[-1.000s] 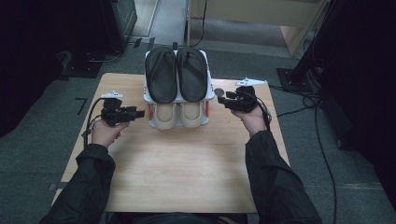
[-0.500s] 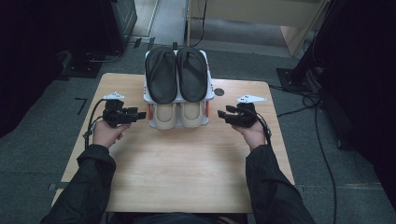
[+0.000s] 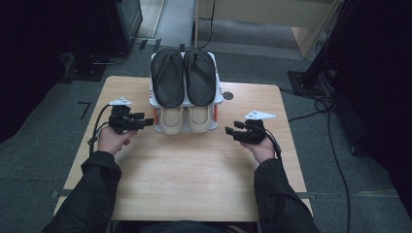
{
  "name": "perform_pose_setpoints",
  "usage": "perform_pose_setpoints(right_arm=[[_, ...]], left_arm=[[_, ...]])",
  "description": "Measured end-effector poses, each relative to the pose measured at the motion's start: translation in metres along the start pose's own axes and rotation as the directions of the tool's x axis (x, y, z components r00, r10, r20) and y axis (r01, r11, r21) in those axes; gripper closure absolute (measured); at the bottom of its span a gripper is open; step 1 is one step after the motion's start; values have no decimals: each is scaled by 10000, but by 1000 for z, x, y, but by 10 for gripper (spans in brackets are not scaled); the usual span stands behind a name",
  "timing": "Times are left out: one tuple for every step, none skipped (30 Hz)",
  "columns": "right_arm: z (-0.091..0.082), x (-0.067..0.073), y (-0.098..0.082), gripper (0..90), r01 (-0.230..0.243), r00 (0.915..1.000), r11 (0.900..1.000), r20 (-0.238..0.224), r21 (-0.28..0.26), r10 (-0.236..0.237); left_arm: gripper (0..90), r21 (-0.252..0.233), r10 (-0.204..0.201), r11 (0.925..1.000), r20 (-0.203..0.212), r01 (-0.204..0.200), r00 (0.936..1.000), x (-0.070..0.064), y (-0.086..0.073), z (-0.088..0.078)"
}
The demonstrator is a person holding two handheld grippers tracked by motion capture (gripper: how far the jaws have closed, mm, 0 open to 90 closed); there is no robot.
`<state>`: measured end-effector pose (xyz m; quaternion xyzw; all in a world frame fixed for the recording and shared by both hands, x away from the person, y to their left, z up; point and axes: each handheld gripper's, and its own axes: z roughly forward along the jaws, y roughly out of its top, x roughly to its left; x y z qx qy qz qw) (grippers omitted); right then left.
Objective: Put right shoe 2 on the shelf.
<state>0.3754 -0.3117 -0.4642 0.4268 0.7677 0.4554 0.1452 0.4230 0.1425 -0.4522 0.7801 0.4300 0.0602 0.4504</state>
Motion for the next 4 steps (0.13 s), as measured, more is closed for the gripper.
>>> perform_pose_setpoints(right_arm=[[0, 0, -1, 448, -7, 10000, 10000, -41, 13, 7], [1, 1, -2, 446, -47, 10000, 10000, -85, 25, 47], [2, 0, -3, 444, -58, 9999, 10000, -142, -18, 58], [1, 1, -4, 440, -133, 9998, 9999, -136, 19, 134]], left_arm=[[368, -21, 34, 10000, 23, -34, 10000, 0, 0, 0], [366, -30, 41, 10000, 22, -41, 10000, 0, 0, 0], [364, -31, 30, 10000, 20, -30, 10000, 0, 0, 0], [363, -31, 42, 10000, 8, -42, 10000, 0, 0, 0]])
